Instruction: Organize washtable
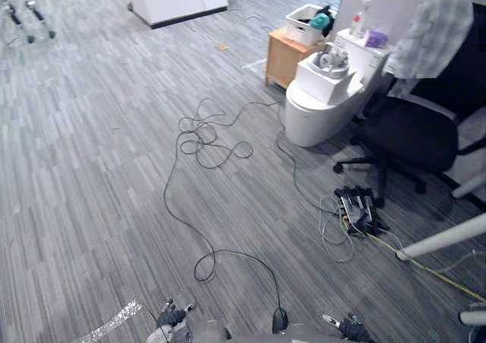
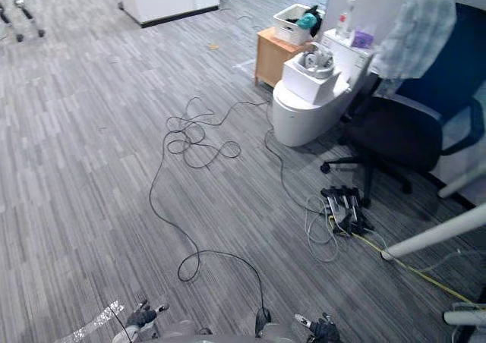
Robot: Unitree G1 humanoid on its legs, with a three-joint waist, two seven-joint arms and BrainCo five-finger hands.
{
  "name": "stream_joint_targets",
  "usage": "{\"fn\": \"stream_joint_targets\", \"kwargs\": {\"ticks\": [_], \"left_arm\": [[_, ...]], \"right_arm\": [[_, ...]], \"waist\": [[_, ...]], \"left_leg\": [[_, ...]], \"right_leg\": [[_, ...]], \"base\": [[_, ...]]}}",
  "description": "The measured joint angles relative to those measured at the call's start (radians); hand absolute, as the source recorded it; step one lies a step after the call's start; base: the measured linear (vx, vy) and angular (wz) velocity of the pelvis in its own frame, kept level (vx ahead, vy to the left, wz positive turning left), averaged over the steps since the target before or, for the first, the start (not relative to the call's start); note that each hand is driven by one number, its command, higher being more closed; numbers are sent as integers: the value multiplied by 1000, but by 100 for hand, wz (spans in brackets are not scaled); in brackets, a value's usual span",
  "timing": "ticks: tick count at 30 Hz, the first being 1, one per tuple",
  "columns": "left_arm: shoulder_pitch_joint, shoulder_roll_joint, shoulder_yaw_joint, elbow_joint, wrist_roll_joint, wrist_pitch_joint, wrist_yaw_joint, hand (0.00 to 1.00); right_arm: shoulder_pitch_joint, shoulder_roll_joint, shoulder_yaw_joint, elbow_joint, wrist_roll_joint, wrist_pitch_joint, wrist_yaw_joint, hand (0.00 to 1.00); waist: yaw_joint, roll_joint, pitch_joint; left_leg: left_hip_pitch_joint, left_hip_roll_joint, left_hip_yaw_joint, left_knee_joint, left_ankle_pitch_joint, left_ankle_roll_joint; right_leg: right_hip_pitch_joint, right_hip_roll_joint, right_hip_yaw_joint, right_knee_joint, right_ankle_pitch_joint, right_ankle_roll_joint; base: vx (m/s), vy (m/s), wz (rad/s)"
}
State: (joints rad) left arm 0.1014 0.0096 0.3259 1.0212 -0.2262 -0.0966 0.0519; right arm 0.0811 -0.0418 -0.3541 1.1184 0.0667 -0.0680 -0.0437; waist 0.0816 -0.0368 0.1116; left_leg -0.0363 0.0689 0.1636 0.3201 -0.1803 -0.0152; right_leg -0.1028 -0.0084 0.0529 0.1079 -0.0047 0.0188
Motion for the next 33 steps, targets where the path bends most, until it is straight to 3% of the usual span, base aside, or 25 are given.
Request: {"fn": "stream_joint_targets", "kwargs": {"ticks": [1,2,3,5,7,9,11,14,24,27,29,33], "left_arm": [[5,-6,-1,2,1,2,0,0],[13,-15,-5,7,2,2,-1,0],[10,-18,-6,9,1,2,-3,0],[13,-9,-18,13,4,1,-7,0],[9,2,-42,32,12,1,-8,0],[1,10,-92,47,43,1,-11,0],[-5,13,-127,57,66,2,-17,0],[-11,11,-138,80,87,2,-29,0],[-9,14,-131,91,101,2,-30,0],[-9,16,-128,90,102,2,-30,0],[-15,33,-153,87,101,2,-29,0],[-18,54,-172,69,101,3,-27,0]], "right_arm": [[1,-11,17,0,-1,-1,0,0],[4,-21,28,-4,0,-3,3,0],[2,-27,39,-3,0,-4,3,0],[13,-19,55,-3,0,-5,11,0],[36,-20,57,-4,0,-14,24,0],[58,-21,56,-3,1,-19,28,0],[62,-25,56,0,4,-19,29,0],[62,-37,50,6,25,-19,33,0],[58,-29,49,35,50,-19,49,0],[57,-29,58,35,52,-20,49,0],[66,-24,58,35,61,-21,49,0],[52,-16,58,38,60,-20,47,0]], "waist": [[6,16,-10],[5,37,-22],[3,38,-27],[-12,22,-35],[-18,18,-46],[-19,25,-63],[-38,27,-73],[-56,51,-77],[-60,37,-76],[-67,31,-66],[-70,18,-52],[-65,-7,-50]], "left_leg": [[16,-1,-78,-23,-27,-26],[45,1,-127,-78,-66,-24],[53,-1,-117,-89,-68,-20],[56,-14,-68,-106,-71,-18],[80,-26,-54,-134,-55,-1],[89,-46,-64,-179,-34,9],[87,-65,-88,-205,-14,11],[80,-78,-113,-209,-12,14],[114,-87,-139,-205,-11,14],[118,-94,-175,-200,-3,27],[116,-119,-265,-198,17,37],[80,-144,-396,-221,68,17]], "right_leg": [[-10,22,36,-7,5,6],[-25,47,71,-16,10,14],[-25,49,87,-25,27,19],[-14,34,116,-83,88,21],[7,19,114,-112,107,33],[9,0,107,-135,113,42],[8,-22,84,-150,119,51],[11,-42,56,-168,119,51],[75,-55,-4,-183,119,51],[52,-66,-48,-84,59,63],[1,-98,-80,105,-48,60],[17,-138,-152,99,-80,59]], "base": [[-106,138,-153],[-52,140,-107],[-51,119,-80],[-45,91,-50],[3,141,-15],[56,122,16],[73,102,34],[100,94,24],[25,-2,10],[-66,-53,39],[-70,-39,112],[-89,-40,113]]}}
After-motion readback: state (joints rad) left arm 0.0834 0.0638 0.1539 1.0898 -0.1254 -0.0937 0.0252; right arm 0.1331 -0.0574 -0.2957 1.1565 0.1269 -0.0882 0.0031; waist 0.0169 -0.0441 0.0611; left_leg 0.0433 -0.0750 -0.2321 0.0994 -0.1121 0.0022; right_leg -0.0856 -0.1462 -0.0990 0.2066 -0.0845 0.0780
